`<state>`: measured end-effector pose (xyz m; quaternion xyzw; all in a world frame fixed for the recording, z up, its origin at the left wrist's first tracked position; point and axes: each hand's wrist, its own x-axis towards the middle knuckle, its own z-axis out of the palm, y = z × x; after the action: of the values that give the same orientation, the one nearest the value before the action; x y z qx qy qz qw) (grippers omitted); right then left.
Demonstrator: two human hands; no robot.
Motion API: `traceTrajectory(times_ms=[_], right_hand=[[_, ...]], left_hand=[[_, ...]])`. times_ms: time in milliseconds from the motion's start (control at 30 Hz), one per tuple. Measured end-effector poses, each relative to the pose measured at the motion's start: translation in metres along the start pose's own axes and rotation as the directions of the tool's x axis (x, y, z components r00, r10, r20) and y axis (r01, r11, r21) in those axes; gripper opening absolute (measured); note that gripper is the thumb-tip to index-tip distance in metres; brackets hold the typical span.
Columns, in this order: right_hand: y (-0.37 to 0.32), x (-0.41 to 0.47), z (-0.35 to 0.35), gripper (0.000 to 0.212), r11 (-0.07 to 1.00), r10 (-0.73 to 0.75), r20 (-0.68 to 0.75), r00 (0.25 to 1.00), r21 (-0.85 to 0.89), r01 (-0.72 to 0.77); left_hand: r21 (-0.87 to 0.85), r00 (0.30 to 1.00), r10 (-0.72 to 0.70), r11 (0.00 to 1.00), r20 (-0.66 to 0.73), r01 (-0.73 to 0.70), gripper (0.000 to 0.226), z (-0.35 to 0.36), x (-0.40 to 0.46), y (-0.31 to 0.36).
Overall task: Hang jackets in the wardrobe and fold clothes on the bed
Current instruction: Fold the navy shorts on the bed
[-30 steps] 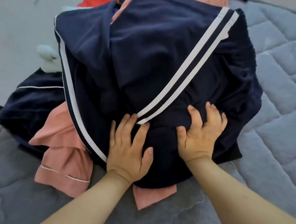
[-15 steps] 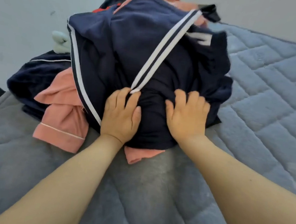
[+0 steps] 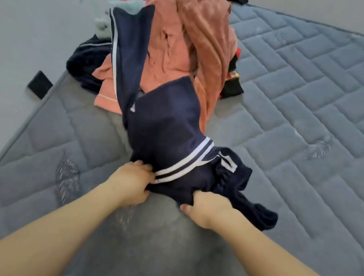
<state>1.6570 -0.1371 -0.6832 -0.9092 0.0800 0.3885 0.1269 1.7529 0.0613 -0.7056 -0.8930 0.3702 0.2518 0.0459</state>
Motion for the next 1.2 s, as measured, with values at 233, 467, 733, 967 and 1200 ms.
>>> traceTrajectory(times_ms=[233, 467, 733, 967, 1200], right_hand=[[0.006, -0.077, 0.016, 0.021, 0.871, 0.039, -0.033, 0.999, 0.492, -0.018], [0.057, -0.076, 0.035, 0.075, 0.952, 0.185, -0.146, 0.972, 0.271, -0.141], [0.033, -0.113, 0.056, 0.015, 0.965, -0.032, -0.168, 0.985, 0.25, 0.074], [0.028, -0.171, 0.0, 0.025, 0.888, -0.071, -0.093, 0.993, 0.447, 0.106], [0.109, -0.251, -0.027, 0.014, 0.998, -0.041, -0.33, 0.943, 0.034, 0.055]], left_hand=[[-0.292, 0.931, -0.125, 0.928, 0.344, 0.233, 0.035, -0.037, -0.065, 0.041], [0.122, 0.974, -0.037, 0.99, -0.225, 0.066, 0.073, -0.015, -0.051, 0.09], [-0.49, 0.945, -0.151, 0.825, 0.289, 0.281, 0.046, 0.03, -0.116, 0.071], [-0.43, 0.917, -0.322, 0.812, 0.236, 0.396, 0.04, -0.029, -0.163, 0.075], [-0.572, 0.891, 0.142, 0.807, 0.431, 0.148, 0.038, -0.085, -0.156, 0.173]])
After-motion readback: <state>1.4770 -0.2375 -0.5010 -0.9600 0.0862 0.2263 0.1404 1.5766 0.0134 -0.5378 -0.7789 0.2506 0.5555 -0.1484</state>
